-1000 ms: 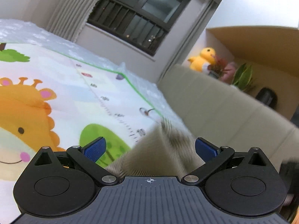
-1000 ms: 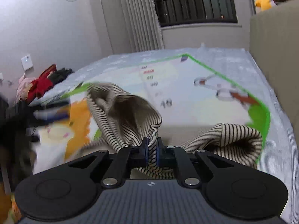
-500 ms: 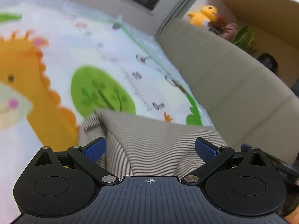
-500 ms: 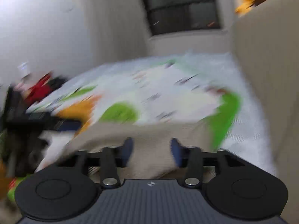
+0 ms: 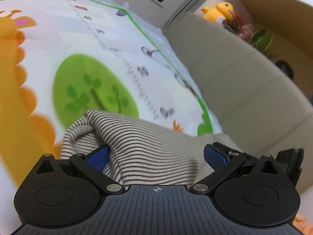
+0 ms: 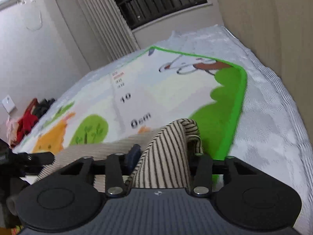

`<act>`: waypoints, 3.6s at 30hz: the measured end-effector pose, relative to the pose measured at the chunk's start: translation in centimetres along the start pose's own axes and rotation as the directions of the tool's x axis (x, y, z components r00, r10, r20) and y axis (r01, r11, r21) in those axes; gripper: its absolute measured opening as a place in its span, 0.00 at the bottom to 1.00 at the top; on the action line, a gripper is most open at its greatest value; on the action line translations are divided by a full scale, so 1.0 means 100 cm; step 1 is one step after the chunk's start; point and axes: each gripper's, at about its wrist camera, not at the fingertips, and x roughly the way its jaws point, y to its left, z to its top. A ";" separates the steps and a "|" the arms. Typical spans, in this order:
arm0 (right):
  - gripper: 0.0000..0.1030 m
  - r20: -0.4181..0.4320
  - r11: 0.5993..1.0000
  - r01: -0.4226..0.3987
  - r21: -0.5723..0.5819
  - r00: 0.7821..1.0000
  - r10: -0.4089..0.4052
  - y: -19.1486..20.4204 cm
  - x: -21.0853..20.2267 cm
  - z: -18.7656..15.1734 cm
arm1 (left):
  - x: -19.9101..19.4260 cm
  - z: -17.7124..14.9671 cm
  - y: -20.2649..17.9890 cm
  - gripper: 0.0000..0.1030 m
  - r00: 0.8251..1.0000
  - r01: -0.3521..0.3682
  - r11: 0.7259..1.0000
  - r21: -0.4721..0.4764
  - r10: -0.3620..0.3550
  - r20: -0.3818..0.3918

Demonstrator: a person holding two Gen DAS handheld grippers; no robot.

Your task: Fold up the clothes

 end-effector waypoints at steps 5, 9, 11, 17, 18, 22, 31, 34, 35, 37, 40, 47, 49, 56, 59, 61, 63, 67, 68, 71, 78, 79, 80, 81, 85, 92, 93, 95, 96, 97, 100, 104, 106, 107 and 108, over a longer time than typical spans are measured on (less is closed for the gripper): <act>0.33 0.096 1.000 0.015 -0.008 0.995 -0.014 0.000 0.014 0.043 | 0.018 0.046 -0.006 0.89 0.994 -0.005 0.998 0.055 -0.001 0.108; 0.43 0.087 0.997 0.076 -0.008 0.993 -0.075 -0.009 0.009 0.052 | 0.014 0.043 -0.008 0.93 0.997 -0.015 0.998 0.062 0.010 0.082; 0.53 0.081 0.996 0.093 -0.004 0.992 -0.092 -0.014 -0.002 0.042 | 0.012 0.031 -0.006 0.94 0.999 -0.027 0.998 0.060 0.025 0.037; 0.44 0.023 0.994 0.107 0.015 0.994 -0.107 -0.019 -0.001 0.007 | 0.024 0.006 0.002 0.88 0.999 -0.052 0.999 0.016 0.053 -0.015; 0.39 0.028 0.993 0.118 0.002 0.993 -0.118 -0.015 0.000 0.006 | 0.023 0.008 -0.002 0.66 0.999 -0.050 0.999 0.019 0.050 -0.009; 0.20 0.074 0.996 0.076 -0.048 0.995 -0.072 0.011 -0.017 0.014 | 0.006 0.012 -0.022 0.36 0.999 -0.039 0.997 0.071 0.036 0.041; 0.19 0.087 0.999 -0.034 -0.024 0.996 0.036 0.030 -0.082 -0.009 | -0.066 -0.026 -0.039 0.35 0.995 -0.026 0.989 0.145 0.011 0.100; 0.20 0.045 0.999 0.025 -0.021 0.999 -0.024 0.022 -0.082 -0.035 | -0.060 -0.048 -0.024 0.35 0.997 -0.069 0.993 0.100 0.064 0.047; 0.21 0.030 0.997 0.070 -0.026 0.997 -0.070 0.018 -0.076 -0.042 | -0.057 -0.054 -0.017 0.36 0.996 -0.090 0.993 0.078 0.089 0.028; 0.23 0.016 0.990 0.130 -0.052 0.991 -0.130 0.011 -0.065 -0.053 | -0.056 -0.061 -0.008 0.42 0.993 -0.121 0.991 0.059 0.120 0.019; 0.30 0.039 0.983 0.156 -0.097 0.987 -0.153 0.013 -0.065 -0.056 | -0.069 -0.059 -0.017 0.47 0.986 -0.156 0.984 0.083 0.151 0.069; 0.42 0.147 0.951 0.231 -0.206 0.968 -0.204 0.038 -0.083 -0.051 | -0.084 -0.049 -0.069 0.73 0.989 -0.045 0.976 0.211 0.014 0.144; 0.46 0.194 0.948 0.234 -0.214 0.962 -0.194 0.045 -0.093 -0.048 | -0.069 -0.055 -0.073 0.74 0.997 0.004 0.980 0.200 -0.020 0.080; 0.45 0.084 0.968 0.054 -0.244 0.996 -0.034 0.057 -0.086 -0.057 | -0.025 -0.072 -0.046 0.72 1.000 0.002 0.993 0.121 0.000 -0.021; 0.44 0.033 0.960 0.089 -0.265 0.996 -0.083 0.055 -0.054 -0.063 | -0.017 -0.057 -0.038 0.70 1.000 0.004 0.994 0.107 -0.003 -0.012; 0.45 0.008 0.957 0.104 -0.271 0.994 -0.106 0.054 -0.035 -0.064 | -0.011 -0.048 -0.036 0.65 1.000 -0.011 0.992 0.123 0.012 -0.007; 0.45 -0.005 0.964 0.099 -0.248 0.995 -0.104 0.051 -0.022 -0.053 | -0.005 -0.041 -0.029 0.62 1.000 -0.018 0.991 0.131 0.018 0.003; 0.46 -0.014 0.969 0.087 -0.229 0.996 -0.093 0.044 -0.010 -0.047 | 0.000 -0.040 -0.018 0.57 1.000 0.007 0.997 0.076 -0.008 0.024; 0.46 -0.008 0.969 0.087 -0.231 0.996 -0.091 0.044 -0.011 -0.049 | -0.001 -0.040 -0.019 0.57 1.000 0.007 0.997 0.075 -0.009 0.024; 0.47 0.010 0.968 0.086 -0.235 0.996 -0.086 0.043 -0.014 -0.056 | -0.004 -0.043 -0.023 0.57 1.000 -0.009 0.995 0.102 0.007 0.022; 0.47 0.026 0.970 0.095 -0.222 0.995 -0.091 0.045 -0.021 -0.063 | -0.014 -0.038 -0.033 0.71 0.998 -0.060 0.993 0.098 0.059 0.022; 0.47 0.028 0.971 0.097 -0.220 0.995 -0.093 0.046 -0.022 -0.064 | -0.017 -0.039 -0.037 0.78 0.998 -0.060 0.993 0.097 0.058 0.025; 0.47 0.033 0.971 0.101 -0.218 0.995 -0.096 0.046 -0.023 -0.065 | -0.021 -0.039 -0.042 0.80 0.998 -0.055 0.993 0.102 0.052 0.030; 0.48 0.037 0.970 0.106 -0.219 0.994 -0.100 0.047 -0.022 -0.065 | -0.023 -0.041 -0.046 0.83 0.999 -0.044 0.993 0.112 0.041 0.032; 0.50 0.065 0.964 0.125 -0.235 0.992 -0.112 0.051 -0.022 -0.069 | -0.015 -0.045 -0.047 0.89 0.998 -0.064 0.989 0.135 0.062 0.017; 0.94 0.084 0.965 0.048 -0.259 0.996 -0.027 0.051 -0.026 -0.076 | -0.011 -0.047 -0.029 0.86 0.998 -0.058 0.993 0.102 0.058 0.012; 1.00 0.073 0.963 0.010 -0.270 0.997 0.010 0.052 -0.025 -0.077 | -0.011 -0.048 -0.029 0.86 0.998 -0.059 0.993 0.105 0.058 0.013; 1.00 0.066 0.961 -0.007 -0.277 0.998 0.026 0.053 -0.025 -0.078 | -0.011 -0.049 -0.028 0.86 0.998 -0.059 0.992 0.112 0.058 0.015; 1.00 0.064 0.960 -0.006 -0.278 0.998 0.025 0.054 -0.024 -0.078 | -0.011 -0.050 -0.028 0.86 0.998 -0.059 0.992 0.115 0.058 0.015; 1.00 0.063 0.960 -0.004 -0.279 0.998 0.023 0.054 -0.024 -0.078 | -0.011 -0.050 -0.029 0.86 0.998 -0.060 0.991 0.118 0.058 0.016; 1.00 0.059 0.965 -0.021 -0.263 0.998 0.038 0.051 -0.025 -0.078 | -0.012 -0.052 -0.030 0.86 0.998 -0.061 0.990 0.128 0.059 0.016; 1.00 0.056 0.970 -0.054 -0.236 0.996 0.069 0.046 -0.026 -0.077 | -0.012 -0.053 -0.028 0.87 0.999 -0.053 0.990 0.128 0.051 0.019; 1.00 0.055 0.970 -0.054 -0.237 0.996 0.069 0.047 -0.026 -0.078 | -0.012 -0.053 -0.026 0.87 0.999 -0.046 0.991 0.125 0.043 0.020; 1.00 0.055 0.969 -0.051 -0.240 0.996 0.066 0.047 -0.026 -0.078 | -0.012 -0.053 -0.026 0.87 0.999 -0.042 0.991 0.125 0.040 0.020; 1.00 0.055 0.969 -0.048 -0.243 0.996 0.064 0.048 -0.026 -0.079 | -0.013 -0.053 -0.025 0.87 0.999 -0.039 0.991 0.124 0.037 0.020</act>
